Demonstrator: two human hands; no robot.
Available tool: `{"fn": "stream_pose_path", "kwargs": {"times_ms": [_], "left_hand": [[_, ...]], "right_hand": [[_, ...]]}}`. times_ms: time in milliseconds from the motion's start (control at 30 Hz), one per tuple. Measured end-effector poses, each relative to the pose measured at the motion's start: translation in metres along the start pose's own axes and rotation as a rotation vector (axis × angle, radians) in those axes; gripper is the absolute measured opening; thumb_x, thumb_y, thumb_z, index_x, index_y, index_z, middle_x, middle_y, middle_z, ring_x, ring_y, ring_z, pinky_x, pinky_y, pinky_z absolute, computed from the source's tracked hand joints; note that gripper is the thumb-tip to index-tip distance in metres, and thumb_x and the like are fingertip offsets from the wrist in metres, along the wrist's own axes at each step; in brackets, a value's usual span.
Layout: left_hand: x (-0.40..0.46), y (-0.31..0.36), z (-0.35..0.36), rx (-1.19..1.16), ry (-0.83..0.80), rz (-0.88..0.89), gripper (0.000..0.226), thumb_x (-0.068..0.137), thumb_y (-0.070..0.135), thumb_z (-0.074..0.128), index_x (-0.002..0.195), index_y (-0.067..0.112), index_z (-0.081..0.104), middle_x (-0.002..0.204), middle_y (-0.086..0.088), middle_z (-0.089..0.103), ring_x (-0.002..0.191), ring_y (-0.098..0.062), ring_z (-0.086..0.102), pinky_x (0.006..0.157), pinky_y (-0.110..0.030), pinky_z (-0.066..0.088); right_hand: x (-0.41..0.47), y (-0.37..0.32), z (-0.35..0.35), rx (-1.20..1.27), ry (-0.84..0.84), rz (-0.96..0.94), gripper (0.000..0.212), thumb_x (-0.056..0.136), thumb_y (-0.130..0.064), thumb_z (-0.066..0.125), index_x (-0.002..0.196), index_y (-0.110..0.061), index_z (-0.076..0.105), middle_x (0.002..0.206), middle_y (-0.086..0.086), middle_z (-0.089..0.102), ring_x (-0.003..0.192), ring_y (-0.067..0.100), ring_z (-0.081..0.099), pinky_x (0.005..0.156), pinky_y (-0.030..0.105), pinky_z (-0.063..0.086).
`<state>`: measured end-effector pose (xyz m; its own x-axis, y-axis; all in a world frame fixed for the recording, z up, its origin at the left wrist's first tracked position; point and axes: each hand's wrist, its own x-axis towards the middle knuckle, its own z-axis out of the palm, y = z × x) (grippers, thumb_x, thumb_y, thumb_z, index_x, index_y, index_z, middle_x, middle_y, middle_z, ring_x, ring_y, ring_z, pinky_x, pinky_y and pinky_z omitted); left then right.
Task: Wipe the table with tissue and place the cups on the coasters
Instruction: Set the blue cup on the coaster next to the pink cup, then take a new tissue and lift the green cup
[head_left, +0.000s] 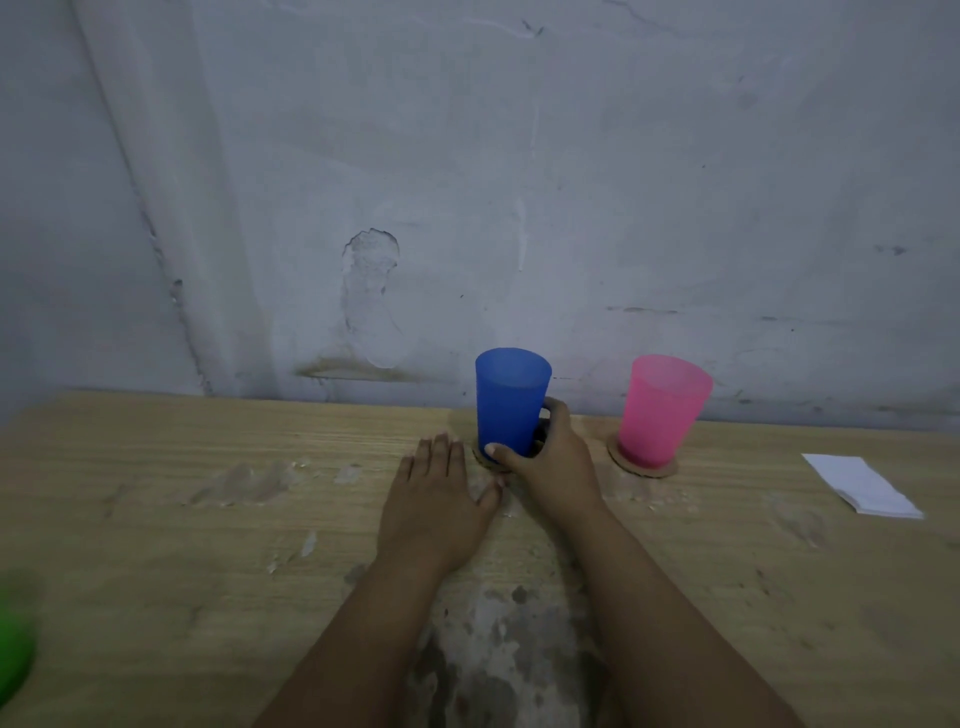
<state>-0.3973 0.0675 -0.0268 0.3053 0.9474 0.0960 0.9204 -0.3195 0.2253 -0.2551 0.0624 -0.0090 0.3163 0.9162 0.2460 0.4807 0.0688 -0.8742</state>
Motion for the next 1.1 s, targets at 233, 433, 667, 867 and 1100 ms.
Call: {"fn": "stream_pose_path", "kwargs": {"times_ms": [233, 433, 667, 867, 1100], "left_hand": [[-0.027, 0.004, -0.004, -0.094, 0.025, 0.062, 0.072, 0.096, 0.056, 0.019, 0.151, 0.012, 0.005, 0.16, -0.006, 0.003, 0.147, -0.018, 0.0, 0.115, -0.03, -0.003], [-0.06, 0.041, -0.01, -0.325, 0.117, 0.214, 0.056, 0.098, 0.04, 0.038, 0.147, 0.016, 0.027, 0.156, -0.003, 0.026, 0.144, -0.015, 0.018, 0.115, -0.028, 0.014], [-0.066, 0.12, -0.007, -0.455, 0.152, 0.388, 0.048, 0.095, 0.028, 0.046, 0.142, 0.021, 0.039, 0.15, 0.003, 0.037, 0.138, -0.01, 0.029, 0.11, -0.023, 0.023], [-0.051, 0.197, 0.006, -0.521, 0.122, 0.489, 0.045, 0.091, 0.021, 0.052, 0.136, 0.02, 0.048, 0.144, 0.001, 0.045, 0.133, -0.011, 0.036, 0.107, -0.02, 0.024], [-0.02, 0.279, 0.036, -0.584, 0.032, 0.522, 0.04, 0.093, 0.018, 0.05, 0.132, 0.017, 0.051, 0.137, 0.0, 0.052, 0.126, -0.013, 0.045, 0.104, -0.024, 0.033]], "right_hand": [[-0.018, -0.004, -0.02, -0.074, -0.079, 0.054, 0.097, 0.07, -0.031, 0.079, 0.146, -0.021, 0.019, 0.146, 0.005, 0.042, 0.13, 0.018, 0.044, 0.092, 0.025, 0.037], [-0.052, -0.003, -0.077, -0.249, -0.039, -0.016, 0.037, 0.081, -0.022, 0.069, 0.117, -0.015, 0.06, 0.114, 0.0, 0.065, 0.096, 0.003, 0.058, 0.083, 0.011, 0.042], [-0.076, 0.017, -0.156, -0.473, 0.105, -0.013, 0.004, 0.078, -0.017, 0.065, 0.079, -0.015, 0.068, 0.086, 0.005, 0.071, 0.083, 0.02, 0.063, 0.076, 0.035, 0.051], [-0.085, 0.056, -0.231, -0.487, 0.267, 0.068, 0.005, 0.079, -0.012, 0.062, 0.081, -0.017, 0.064, 0.094, 0.005, 0.069, 0.091, 0.023, 0.061, 0.072, 0.029, 0.042], [-0.061, 0.107, -0.282, -0.574, 0.333, 0.167, 0.041, 0.085, -0.01, 0.052, 0.126, -0.014, 0.054, 0.13, 0.007, 0.055, 0.121, 0.023, 0.048, 0.093, 0.028, 0.037]]}}
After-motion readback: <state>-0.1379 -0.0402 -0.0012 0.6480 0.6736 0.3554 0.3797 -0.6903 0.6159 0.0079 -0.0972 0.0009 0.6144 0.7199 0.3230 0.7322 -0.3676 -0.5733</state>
